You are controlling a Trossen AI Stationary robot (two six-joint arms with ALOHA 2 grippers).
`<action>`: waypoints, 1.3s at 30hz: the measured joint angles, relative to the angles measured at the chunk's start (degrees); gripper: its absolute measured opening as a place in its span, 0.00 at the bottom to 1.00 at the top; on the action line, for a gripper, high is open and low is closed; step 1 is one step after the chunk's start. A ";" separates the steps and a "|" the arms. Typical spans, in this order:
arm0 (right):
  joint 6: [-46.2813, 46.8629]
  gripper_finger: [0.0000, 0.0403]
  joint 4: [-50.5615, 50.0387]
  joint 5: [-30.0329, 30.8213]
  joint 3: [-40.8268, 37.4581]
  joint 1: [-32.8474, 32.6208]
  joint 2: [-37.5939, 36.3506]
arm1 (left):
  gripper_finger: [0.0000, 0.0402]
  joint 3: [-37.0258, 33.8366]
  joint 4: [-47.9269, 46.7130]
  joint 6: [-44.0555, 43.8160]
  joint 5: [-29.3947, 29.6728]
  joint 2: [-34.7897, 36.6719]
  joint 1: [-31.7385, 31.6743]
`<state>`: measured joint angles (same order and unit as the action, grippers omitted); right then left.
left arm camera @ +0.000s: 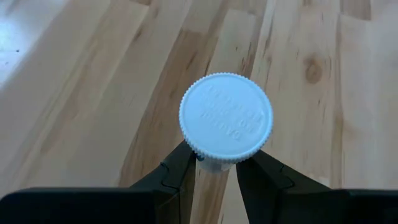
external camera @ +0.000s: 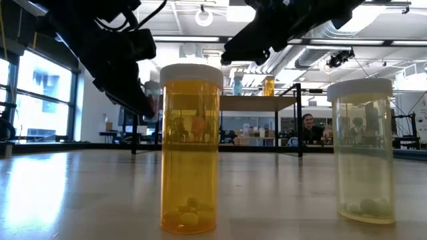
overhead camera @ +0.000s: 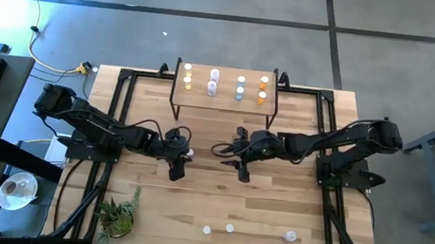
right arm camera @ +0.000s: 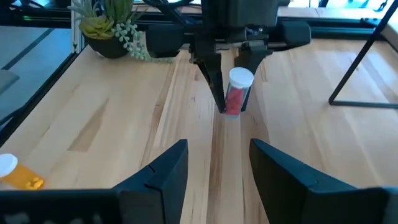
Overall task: Pick and place medicine bottles onto shelf by color
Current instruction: Put the blue pill bottle on the shelf aligned with the blue pill bottles
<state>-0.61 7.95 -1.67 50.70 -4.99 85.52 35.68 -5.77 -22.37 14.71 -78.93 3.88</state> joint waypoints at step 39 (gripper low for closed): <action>-2.69 0.48 22.74 -2.26 2.98 2.05 11.91 | 0.23 6.65 12.18 15.51 3.51 -8.38 -0.15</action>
<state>-3.29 30.69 -3.93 53.68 -2.94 97.42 42.33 6.41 -6.85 18.22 -87.31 3.73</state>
